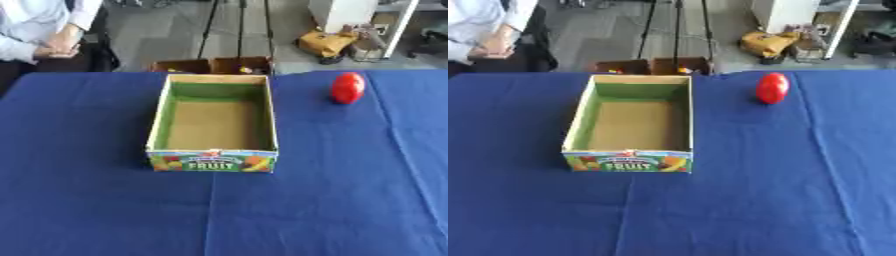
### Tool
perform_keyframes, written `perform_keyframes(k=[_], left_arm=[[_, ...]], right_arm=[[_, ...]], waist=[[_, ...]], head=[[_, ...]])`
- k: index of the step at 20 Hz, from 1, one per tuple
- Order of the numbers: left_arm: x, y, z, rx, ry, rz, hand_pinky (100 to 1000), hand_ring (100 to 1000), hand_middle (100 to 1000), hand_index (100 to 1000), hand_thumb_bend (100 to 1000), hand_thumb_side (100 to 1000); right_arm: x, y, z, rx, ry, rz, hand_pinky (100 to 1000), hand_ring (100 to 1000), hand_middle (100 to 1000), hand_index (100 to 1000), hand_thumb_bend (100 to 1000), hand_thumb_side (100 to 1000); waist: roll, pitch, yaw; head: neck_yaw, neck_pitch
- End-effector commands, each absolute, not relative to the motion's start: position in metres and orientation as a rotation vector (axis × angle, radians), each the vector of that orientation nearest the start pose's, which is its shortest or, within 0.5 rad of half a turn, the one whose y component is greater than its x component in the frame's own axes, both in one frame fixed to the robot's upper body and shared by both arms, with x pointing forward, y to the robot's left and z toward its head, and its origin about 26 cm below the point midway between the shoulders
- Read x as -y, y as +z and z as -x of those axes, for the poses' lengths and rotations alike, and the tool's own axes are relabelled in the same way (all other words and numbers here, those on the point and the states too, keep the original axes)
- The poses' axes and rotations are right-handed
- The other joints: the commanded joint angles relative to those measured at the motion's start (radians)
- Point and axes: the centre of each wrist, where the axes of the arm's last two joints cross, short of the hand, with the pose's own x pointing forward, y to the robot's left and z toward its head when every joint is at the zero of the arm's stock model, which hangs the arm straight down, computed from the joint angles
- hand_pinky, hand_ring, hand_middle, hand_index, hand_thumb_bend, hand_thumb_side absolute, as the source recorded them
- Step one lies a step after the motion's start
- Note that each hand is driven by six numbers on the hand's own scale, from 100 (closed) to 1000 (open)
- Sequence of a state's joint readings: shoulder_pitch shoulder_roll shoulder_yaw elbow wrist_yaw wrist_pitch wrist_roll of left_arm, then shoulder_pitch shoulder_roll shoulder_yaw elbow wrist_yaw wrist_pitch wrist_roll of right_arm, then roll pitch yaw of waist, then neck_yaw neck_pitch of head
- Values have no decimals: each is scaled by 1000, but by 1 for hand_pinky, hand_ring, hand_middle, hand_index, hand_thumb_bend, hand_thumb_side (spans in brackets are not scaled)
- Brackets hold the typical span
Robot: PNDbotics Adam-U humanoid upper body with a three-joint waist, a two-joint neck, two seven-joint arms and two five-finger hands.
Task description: Pick up objects on the table and place them in the box.
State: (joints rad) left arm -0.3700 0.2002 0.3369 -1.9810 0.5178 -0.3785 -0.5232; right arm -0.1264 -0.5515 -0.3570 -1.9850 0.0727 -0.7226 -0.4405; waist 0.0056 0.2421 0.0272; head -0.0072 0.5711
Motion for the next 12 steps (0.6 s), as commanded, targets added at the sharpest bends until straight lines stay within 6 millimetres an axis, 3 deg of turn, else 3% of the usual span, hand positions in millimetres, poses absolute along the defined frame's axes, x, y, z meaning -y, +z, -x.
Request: perform_keyframes(k=[1, 5, 12], left_arm=[[-319, 228, -297, -3353, 505, -421, 662, 788, 734, 956, 100, 844], [-319, 228, -297, -3354, 513, -422, 661, 788, 734, 956, 100, 843], [-320, 227, -296, -3354, 534, -423, 657, 786, 733, 956, 100, 841]], right_arm=[[398, 249, -255, -3011, -317, -965, 737, 839, 725, 868, 100, 1000], [404, 274, -252, -2917, -570, -1209, 733, 818, 727, 870, 100, 1000], [412, 303, -255, -2771, -863, -1524, 723, 788, 727, 862, 212, 1000]], waist=[[-3, -14, 2], [-5, -16, 9], [-10, -13, 28]], head=[[-7, 0], [-16, 0], [-41, -7]])
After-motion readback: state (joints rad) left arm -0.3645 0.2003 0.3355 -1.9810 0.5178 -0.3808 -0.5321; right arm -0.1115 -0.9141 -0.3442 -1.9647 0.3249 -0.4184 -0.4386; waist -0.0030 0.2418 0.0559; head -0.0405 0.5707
